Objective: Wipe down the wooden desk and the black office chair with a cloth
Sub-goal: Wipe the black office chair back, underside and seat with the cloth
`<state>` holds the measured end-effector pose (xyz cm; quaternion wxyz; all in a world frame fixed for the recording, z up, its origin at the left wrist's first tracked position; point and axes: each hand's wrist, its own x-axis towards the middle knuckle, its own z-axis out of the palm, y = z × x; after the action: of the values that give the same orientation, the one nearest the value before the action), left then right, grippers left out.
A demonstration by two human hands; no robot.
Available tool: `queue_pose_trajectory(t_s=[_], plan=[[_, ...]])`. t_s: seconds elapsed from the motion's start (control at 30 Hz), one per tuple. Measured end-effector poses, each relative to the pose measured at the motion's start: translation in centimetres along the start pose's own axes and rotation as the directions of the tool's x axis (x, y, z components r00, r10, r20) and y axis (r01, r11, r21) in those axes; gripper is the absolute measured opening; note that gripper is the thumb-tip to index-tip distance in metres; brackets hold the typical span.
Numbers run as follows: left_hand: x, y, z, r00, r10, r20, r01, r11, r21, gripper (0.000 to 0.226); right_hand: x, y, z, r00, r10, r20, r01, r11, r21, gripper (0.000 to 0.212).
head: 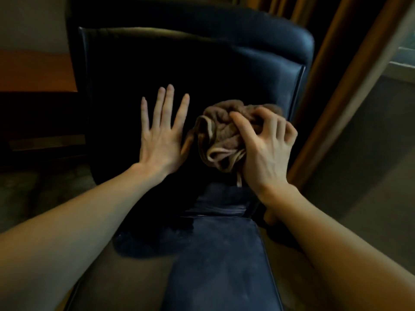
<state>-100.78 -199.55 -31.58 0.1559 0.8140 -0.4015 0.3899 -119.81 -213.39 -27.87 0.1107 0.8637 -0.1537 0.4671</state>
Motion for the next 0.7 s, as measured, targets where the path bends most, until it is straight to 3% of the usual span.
queue_pose_trajectory(t_s=[0.13,0.33,0.43,0.53,0.63,0.7], plan=[[-2.8,-0.8,1.6,0.997,0.065,0.038,-0.068,0.995,0.067,0.086,-1.1,-2.0,3.1,0.979,0.093,0.182,-0.078,0.993,-0.092,0.053],[-2.4,-1.6,4.8,0.994,0.103,-0.029,-0.099,0.988,0.117,0.074,-7.2,-4.2,9.5,0.985,0.17,-0.018,-0.171,0.981,-0.09,0.048],[-2.3,-1.9,5.7,0.994,0.106,-0.04,-0.1,0.987,0.13,0.076,-10.7,-4.4,11.5,0.995,0.097,-0.009,-0.098,0.993,-0.068,0.04],[-1.9,-1.9,5.6,0.992,0.111,-0.054,-0.103,0.985,0.14,0.077,-12.8,-3.9,12.8,0.998,0.05,0.033,-0.049,0.998,-0.026,0.049],[-2.1,-1.9,4.7,0.994,0.099,-0.035,-0.094,0.988,0.125,0.087,-14.9,-3.9,13.0,0.98,0.018,0.196,-0.014,1.0,-0.019,0.06],[-2.7,-2.3,3.7,0.976,0.217,-0.037,-0.21,0.967,0.145,0.099,-16.3,-3.7,12.2,0.902,0.004,0.432,-0.007,1.0,0.005,0.06]])
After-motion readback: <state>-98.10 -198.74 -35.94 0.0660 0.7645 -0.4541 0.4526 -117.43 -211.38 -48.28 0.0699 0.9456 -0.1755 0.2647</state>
